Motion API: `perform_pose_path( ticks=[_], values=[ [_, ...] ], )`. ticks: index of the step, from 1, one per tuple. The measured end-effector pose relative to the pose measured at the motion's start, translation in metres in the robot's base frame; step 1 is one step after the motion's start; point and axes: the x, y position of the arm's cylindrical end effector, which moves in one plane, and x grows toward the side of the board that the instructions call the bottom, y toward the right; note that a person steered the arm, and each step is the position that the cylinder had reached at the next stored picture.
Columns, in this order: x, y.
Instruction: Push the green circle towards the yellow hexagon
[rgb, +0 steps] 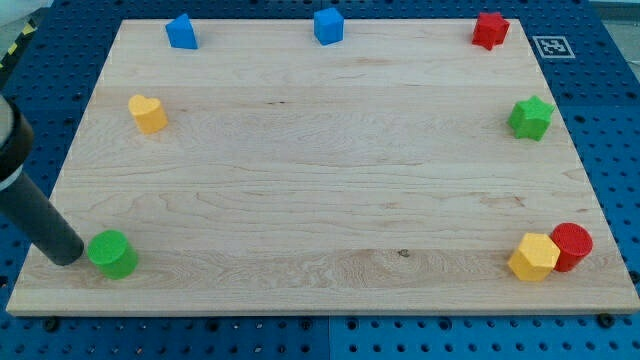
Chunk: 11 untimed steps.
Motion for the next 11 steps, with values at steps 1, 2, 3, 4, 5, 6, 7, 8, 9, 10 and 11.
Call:
perform_pose_path(
  ticks=[1,2,3,4,5,6,7,8,9,10,11],
  values=[
    [0.006,0.005],
    [0.013,0.024],
    [0.011,0.037],
    [0.006,0.047],
    [-0.004,0.059],
    [-0.004,0.084],
    [-0.004,0.111],
    [-0.009,0.139],
    [-0.016,0.17],
    [-0.02,0.203],
    [-0.021,0.242]
  ],
)
